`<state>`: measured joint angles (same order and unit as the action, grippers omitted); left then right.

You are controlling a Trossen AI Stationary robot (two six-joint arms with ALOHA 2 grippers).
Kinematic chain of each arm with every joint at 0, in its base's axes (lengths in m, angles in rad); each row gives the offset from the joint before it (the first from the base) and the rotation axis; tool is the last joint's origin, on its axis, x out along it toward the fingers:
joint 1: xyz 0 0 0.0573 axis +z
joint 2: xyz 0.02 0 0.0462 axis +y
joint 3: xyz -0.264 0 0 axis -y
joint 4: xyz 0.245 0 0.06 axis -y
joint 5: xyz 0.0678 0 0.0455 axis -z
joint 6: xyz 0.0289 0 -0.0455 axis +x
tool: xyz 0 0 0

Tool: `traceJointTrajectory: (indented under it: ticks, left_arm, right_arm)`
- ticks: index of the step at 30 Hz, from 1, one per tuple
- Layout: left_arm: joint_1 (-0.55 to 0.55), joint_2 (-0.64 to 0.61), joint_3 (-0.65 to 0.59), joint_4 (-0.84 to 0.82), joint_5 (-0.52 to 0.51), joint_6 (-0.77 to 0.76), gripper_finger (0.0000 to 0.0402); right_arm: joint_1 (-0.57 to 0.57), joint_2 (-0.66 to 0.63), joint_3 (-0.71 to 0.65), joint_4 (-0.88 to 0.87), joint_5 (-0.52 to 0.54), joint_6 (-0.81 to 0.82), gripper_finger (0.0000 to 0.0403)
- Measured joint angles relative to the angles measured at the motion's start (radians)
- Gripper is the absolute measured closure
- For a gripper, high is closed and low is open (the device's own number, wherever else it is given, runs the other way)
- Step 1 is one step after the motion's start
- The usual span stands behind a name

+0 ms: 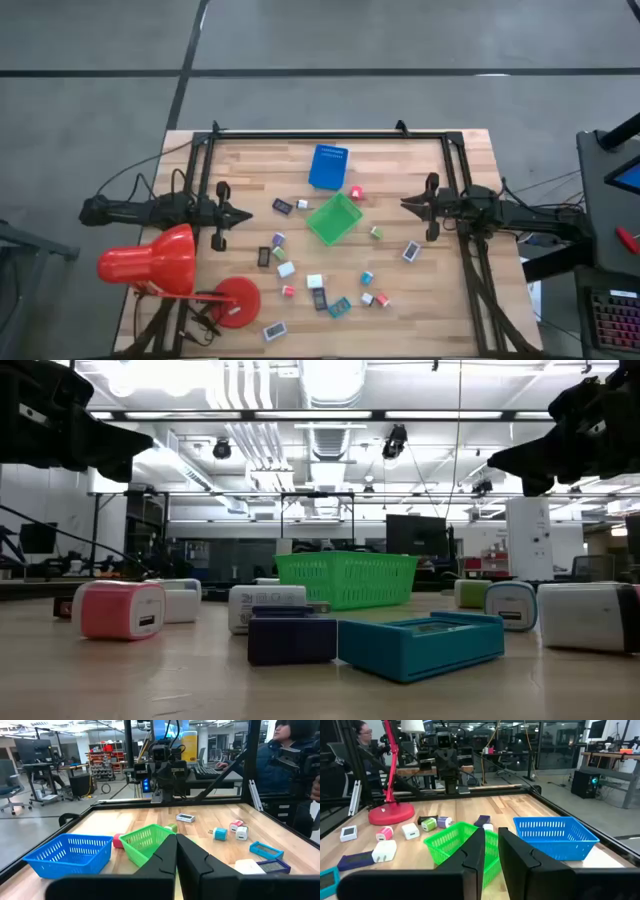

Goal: Pick & Place Office items

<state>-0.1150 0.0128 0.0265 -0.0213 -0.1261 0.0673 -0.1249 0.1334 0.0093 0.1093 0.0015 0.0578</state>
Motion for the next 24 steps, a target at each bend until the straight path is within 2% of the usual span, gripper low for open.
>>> traceJointTrajectory:
  ticks: [10, 24]
  left_arm:
    - [0.0, 0.001, -0.001, 0.004, 0.0, -0.042, 0.0392]
    - [0.0, 0.001, -0.001, 0.005, -0.004, -0.046, 0.0392]
  right_arm:
    - [0.0, 0.0, 0.0, 0.002, 0.0, 0.045, 0.0351]
    - [0.0, 0.0, 0.0, 0.002, 0.002, -0.003, 0.0351]
